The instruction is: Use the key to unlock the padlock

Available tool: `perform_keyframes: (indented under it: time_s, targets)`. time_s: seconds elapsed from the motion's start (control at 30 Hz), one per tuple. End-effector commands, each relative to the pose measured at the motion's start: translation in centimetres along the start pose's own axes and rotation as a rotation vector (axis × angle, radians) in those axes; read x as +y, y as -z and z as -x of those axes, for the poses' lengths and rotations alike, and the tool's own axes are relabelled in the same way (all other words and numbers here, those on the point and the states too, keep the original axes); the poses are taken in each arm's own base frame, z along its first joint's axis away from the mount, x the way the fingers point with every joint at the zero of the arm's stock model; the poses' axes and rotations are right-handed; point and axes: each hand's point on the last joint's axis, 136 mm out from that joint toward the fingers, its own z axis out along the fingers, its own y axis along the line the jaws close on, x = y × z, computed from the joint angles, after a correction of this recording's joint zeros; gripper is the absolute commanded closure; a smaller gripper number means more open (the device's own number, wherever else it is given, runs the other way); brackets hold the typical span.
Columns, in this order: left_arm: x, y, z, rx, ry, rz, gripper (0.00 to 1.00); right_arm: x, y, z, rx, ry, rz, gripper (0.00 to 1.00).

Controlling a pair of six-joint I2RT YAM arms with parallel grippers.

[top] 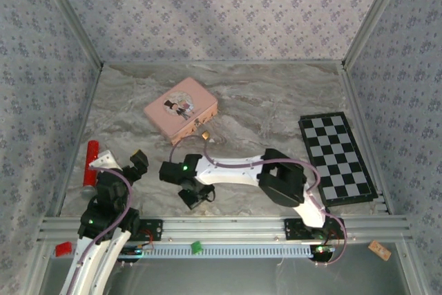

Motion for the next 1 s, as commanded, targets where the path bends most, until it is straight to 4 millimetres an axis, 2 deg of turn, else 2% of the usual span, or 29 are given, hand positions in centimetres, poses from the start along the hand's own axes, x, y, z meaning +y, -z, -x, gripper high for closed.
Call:
perform_keyframes:
  time_s: [0.0,0.2,0.33,0.37,0.5,0.7,0.87,0.97]
  targets:
    - [-2.2,-0.1,0.1,0.010,-0.009,-0.111,0.00,-3.0,5.4,1.6,-0.181,-0.055,0.012,1.00]
    - [-8.5,-0.9,-1.6,0.159,-0.010,-0.387,0.00,-6.4,11.5,3.6,-0.445,-0.158,0.189,1.00]
    - [-11.6,-1.4,-2.2,0.262,0.008,-0.483,0.00,-9.0,15.2,4.8,-0.610,-0.218,0.304,1.00]
    - [-12.3,-1.5,-2.2,0.281,0.007,-0.509,0.00,-10.0,15.2,4.6,-0.626,-0.237,0.309,1.00]
    - [-15.0,-1.1,-2.4,0.332,-0.015,-0.618,0.00,-12.5,17.5,4.4,-0.718,-0.283,0.348,1.00]
    - [-18.8,0.4,-3.0,0.372,-0.051,-0.801,0.00,-15.1,20.6,3.9,-0.837,-0.327,0.374,1.00]
    - [-21.5,1.7,-2.9,0.383,-0.083,-0.911,0.00,-15.2,21.9,3.6,-0.873,-0.297,0.396,1.00]
    - [-23.6,2.0,-3.1,0.472,-0.066,-0.965,0.00,-15.0,22.5,3.6,-0.903,-0.268,0.405,1.00]
